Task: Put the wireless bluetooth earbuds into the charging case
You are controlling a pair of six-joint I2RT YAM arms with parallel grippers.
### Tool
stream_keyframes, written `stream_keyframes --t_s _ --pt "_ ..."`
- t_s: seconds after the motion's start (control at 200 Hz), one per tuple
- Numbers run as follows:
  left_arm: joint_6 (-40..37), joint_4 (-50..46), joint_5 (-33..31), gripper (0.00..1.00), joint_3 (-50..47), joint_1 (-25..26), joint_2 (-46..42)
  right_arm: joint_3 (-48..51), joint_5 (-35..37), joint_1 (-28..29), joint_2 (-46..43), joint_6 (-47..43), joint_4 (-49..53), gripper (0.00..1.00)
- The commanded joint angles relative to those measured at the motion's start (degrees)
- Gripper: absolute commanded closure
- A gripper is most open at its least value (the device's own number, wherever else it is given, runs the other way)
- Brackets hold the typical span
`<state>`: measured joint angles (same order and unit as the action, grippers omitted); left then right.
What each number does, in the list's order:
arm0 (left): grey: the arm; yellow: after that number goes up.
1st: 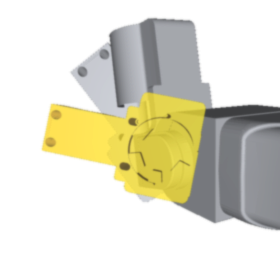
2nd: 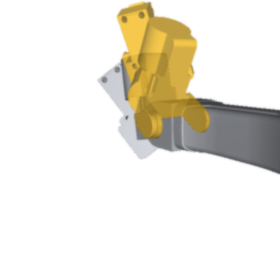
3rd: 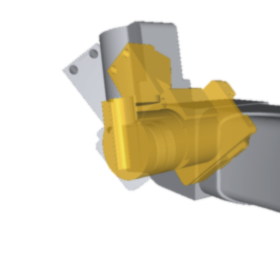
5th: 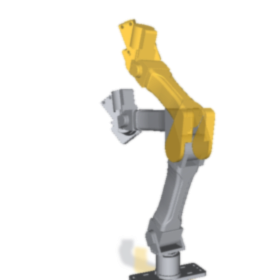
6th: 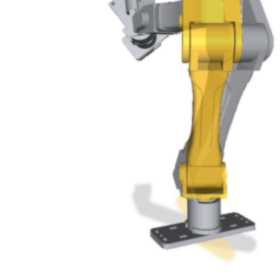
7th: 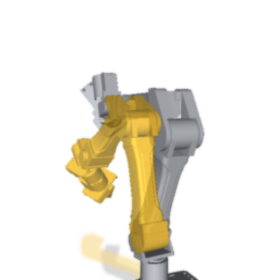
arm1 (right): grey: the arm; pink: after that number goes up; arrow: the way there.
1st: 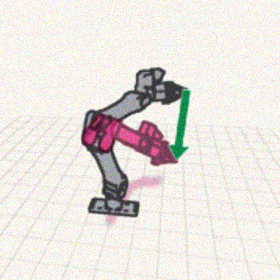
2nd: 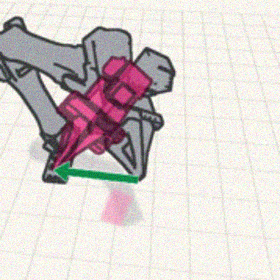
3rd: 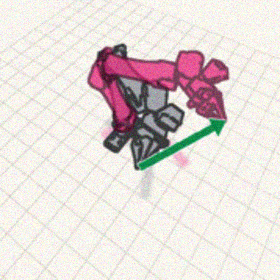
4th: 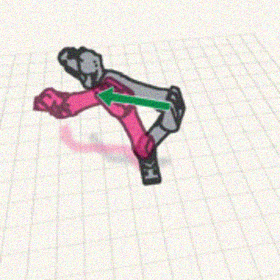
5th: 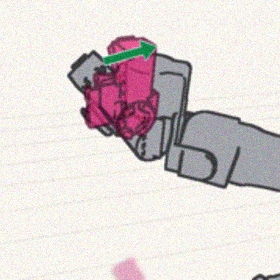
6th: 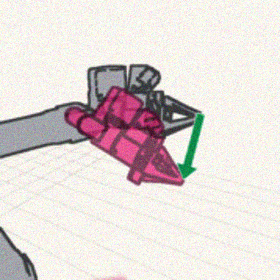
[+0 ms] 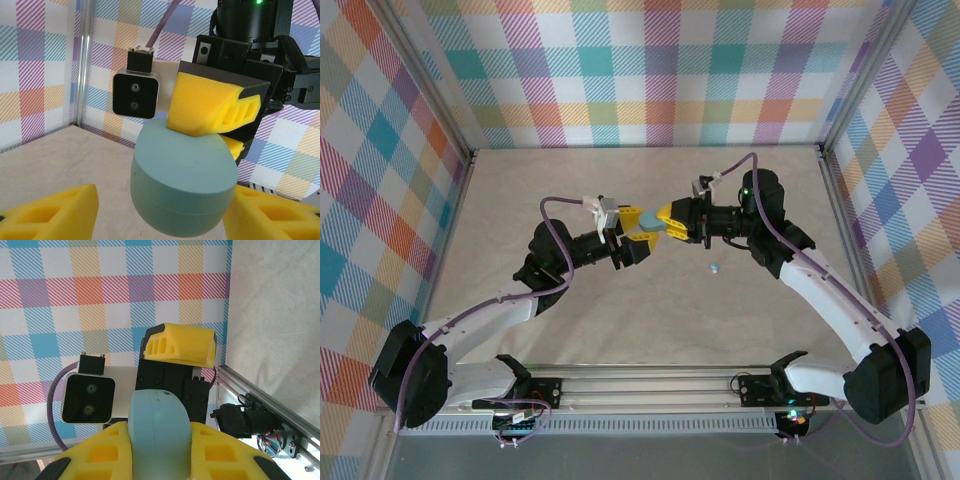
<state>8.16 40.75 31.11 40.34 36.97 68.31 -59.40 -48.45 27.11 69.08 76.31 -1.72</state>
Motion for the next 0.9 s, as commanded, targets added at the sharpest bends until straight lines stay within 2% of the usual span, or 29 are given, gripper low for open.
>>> stream_keyframes --t_s 0.0,0.895 --pt "0.18 3.06 1.59 0.37 2.11 -0.06 -0.11 -1.87 0.15 0.48 0.26 0.54 -2.31 0.83" --pt "-0.85 0.74 1.72 0.42 2.90 -0.07 0.33 -2.22 -0.03 1.01 0.53 1.20 -3.21 0.83"
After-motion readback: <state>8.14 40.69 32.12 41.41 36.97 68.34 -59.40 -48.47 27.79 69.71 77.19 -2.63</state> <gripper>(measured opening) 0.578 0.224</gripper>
